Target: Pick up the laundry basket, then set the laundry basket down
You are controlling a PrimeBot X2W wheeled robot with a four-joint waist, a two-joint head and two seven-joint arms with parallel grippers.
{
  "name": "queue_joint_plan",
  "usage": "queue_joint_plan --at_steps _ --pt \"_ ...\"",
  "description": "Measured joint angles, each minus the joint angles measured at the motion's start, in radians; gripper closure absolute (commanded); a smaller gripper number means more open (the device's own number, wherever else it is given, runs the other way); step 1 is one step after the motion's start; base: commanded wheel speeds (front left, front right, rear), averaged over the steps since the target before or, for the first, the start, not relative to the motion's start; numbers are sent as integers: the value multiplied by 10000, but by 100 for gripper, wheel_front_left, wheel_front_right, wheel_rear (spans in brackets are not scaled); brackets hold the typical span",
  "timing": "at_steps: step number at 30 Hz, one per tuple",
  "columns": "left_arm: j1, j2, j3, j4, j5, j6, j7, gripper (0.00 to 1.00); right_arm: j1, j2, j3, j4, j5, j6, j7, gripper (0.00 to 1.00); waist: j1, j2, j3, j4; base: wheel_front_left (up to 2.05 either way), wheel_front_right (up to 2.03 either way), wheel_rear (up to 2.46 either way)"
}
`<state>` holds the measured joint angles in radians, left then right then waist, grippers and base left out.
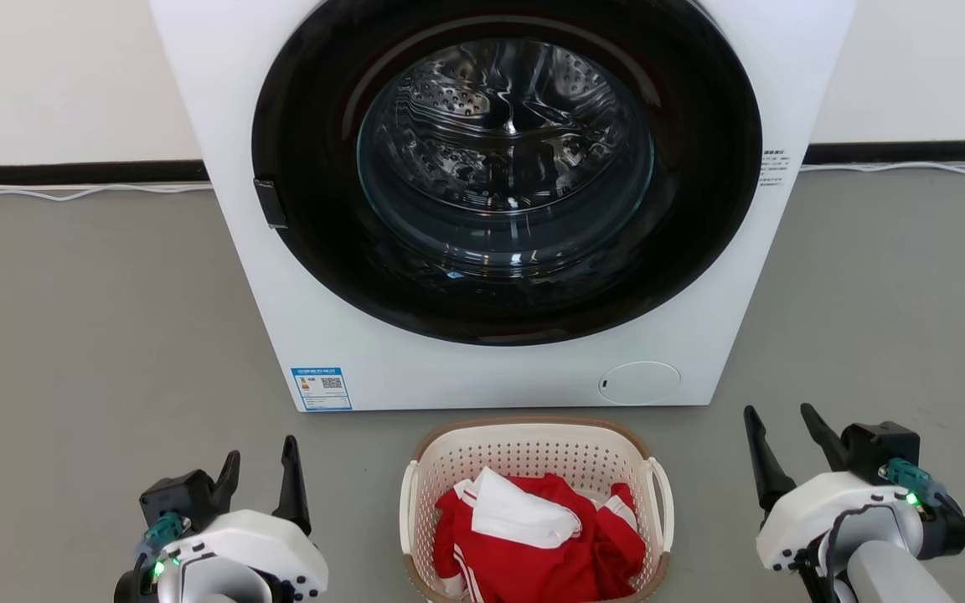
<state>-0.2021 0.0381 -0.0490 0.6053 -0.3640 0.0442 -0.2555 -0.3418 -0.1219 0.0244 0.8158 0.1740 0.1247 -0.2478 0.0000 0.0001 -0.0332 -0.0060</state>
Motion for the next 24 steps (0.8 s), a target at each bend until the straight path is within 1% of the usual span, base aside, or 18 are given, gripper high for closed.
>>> queue_joint_plan --at_steps 10,17,24 --pt "113 2 -98 -4 -153 12 0 0 351 102 -184 -568 -15 0 0 0 0 0 -172 59 0 0 0" --pt "265 0 -104 -94 -236 73 0 0 763 173 -238 -832 -81 0 0 0 0 0 -206 100 0 0 0" --pt "320 2 -130 -155 -242 102 0 0 785 178 -265 -928 -92 0 0 0 0 0 -224 140 0 0 0"
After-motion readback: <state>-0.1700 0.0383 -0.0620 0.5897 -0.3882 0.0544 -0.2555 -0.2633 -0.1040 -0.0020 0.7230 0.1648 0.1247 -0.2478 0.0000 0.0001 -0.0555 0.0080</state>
